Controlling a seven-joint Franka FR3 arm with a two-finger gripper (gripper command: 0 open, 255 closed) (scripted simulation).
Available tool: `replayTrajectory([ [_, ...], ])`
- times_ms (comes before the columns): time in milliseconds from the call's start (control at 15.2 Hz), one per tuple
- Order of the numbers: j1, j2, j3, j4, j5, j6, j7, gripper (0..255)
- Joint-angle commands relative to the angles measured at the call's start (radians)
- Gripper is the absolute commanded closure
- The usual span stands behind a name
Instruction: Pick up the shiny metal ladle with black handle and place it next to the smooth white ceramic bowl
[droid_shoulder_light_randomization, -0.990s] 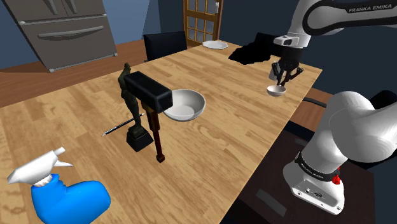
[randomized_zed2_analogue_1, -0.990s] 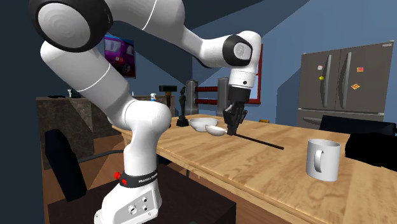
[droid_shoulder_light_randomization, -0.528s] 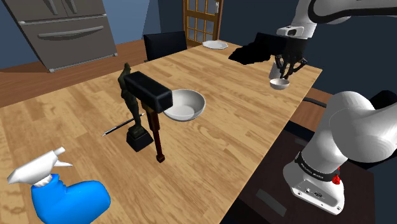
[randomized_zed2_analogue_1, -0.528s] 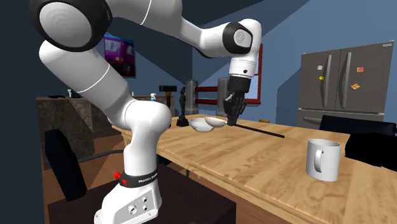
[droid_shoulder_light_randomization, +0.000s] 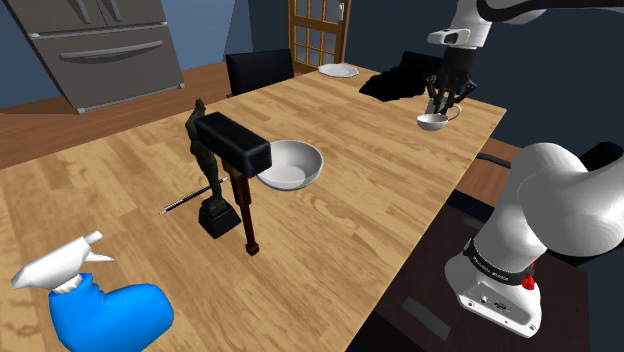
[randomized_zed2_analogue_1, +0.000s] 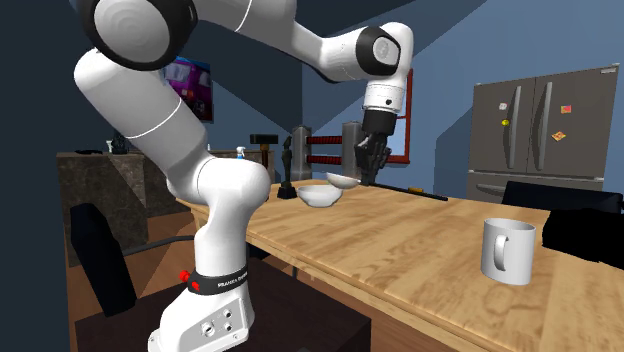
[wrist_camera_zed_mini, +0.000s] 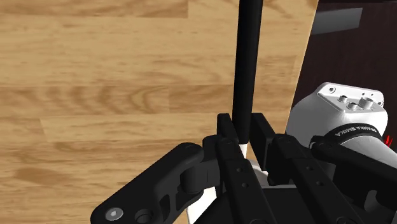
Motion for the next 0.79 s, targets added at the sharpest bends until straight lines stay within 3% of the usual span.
replayTrajectory([
  [0,0.053,0.063,-0.01,0.04,0.032,0.026,0.018,255],
  [396,0.217,0.272,-0.08,0.169,0.137,0.108,0.035,255],
  [726,0.357,0.481,-0.178,0.309,0.27,0.151,-0.002,255],
])
